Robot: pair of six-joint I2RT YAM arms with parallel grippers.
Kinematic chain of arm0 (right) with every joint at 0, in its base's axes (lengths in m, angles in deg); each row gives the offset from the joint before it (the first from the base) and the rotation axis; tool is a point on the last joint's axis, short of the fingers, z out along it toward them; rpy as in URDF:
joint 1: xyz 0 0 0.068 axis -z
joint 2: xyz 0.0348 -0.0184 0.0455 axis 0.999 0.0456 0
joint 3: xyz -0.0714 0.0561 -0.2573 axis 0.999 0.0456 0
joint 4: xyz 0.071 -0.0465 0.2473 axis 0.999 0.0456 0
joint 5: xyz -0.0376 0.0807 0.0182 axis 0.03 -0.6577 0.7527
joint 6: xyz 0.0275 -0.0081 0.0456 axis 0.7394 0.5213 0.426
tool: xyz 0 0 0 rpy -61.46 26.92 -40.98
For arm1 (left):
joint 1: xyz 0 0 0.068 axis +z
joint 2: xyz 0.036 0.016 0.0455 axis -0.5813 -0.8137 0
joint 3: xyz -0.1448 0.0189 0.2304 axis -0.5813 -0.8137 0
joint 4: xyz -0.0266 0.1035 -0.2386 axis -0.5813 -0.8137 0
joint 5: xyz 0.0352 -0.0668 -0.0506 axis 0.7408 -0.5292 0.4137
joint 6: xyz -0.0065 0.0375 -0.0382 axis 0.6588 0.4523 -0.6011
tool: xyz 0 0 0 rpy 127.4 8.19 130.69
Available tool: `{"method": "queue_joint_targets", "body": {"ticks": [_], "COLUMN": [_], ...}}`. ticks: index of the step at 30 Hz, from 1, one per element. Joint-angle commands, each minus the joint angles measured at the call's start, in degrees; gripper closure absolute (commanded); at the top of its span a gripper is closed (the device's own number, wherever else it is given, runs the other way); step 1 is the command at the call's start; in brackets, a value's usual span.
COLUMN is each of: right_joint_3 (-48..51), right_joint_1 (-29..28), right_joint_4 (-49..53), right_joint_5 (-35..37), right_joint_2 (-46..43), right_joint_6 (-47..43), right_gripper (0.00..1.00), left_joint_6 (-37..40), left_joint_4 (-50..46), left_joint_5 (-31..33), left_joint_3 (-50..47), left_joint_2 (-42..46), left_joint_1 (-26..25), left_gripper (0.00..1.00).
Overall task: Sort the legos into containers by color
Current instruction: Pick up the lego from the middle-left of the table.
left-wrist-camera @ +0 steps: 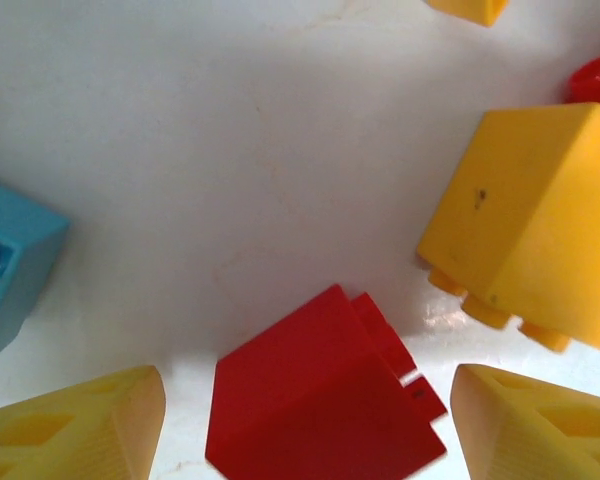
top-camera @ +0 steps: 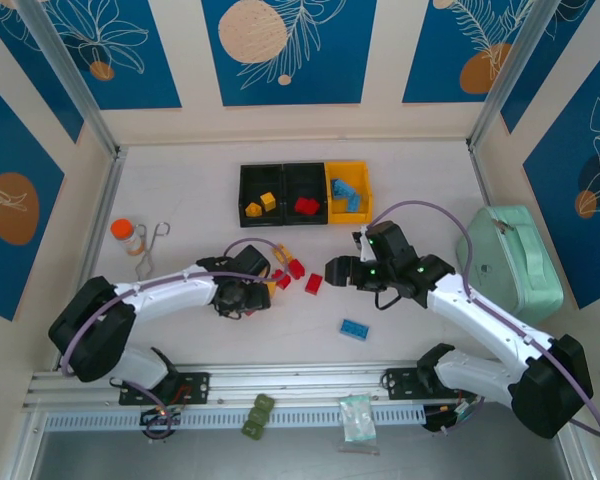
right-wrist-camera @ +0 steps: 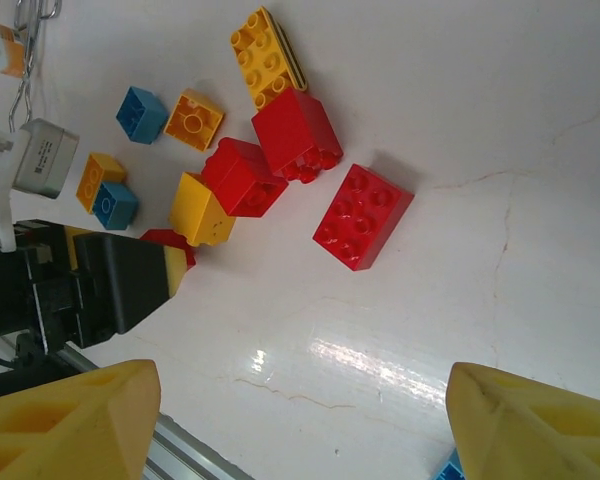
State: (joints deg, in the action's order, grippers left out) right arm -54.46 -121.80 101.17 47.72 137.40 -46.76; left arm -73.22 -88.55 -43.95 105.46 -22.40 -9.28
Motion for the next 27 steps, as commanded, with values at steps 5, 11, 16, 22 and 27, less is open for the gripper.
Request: {"method": "queue_joint_targets", "body": {"ticks": [5,11,16,22,27], "right_joint_3": [1.76,1.70,0.87,-0.34,-0.52], "right_joint_1": [-1.75,-2.48,-3.16,-3.86,-3.90], "right_joint_4": [-2.13,-2.90,-3.32,-2.58,-1.19], "right_joint_5": [-1.05,-0.77,-0.53,0.24,1.19], "right_joint_2": [1.49,2.53,3.73,3.89,2.20], "right_joint_6": [2.12,2.53,2.45,2.00,1.60], "right_gripper": [0.25,0.25,0.25,0.25,0.26], "left_joint_6": [-1.25,-0.84,-0.30,1.00,3.57], "left_joint_4": [-1.25,-3.12,-5.49,-8.33,-9.63], "left_joint_5": [4.38,4.81,5.53,6.25,6.36], "left_joint_3": [1.97,0.47,-0.42,1.58,7.57], "left_joint_2": [-2.06,0.64,4.60,7.91,6.74], "left_joint_1": [-0.62,-0.61,-0.61,-0.60,-0.53], "left_gripper": [0.37,0.49,0.51,0.52,0.52]}}
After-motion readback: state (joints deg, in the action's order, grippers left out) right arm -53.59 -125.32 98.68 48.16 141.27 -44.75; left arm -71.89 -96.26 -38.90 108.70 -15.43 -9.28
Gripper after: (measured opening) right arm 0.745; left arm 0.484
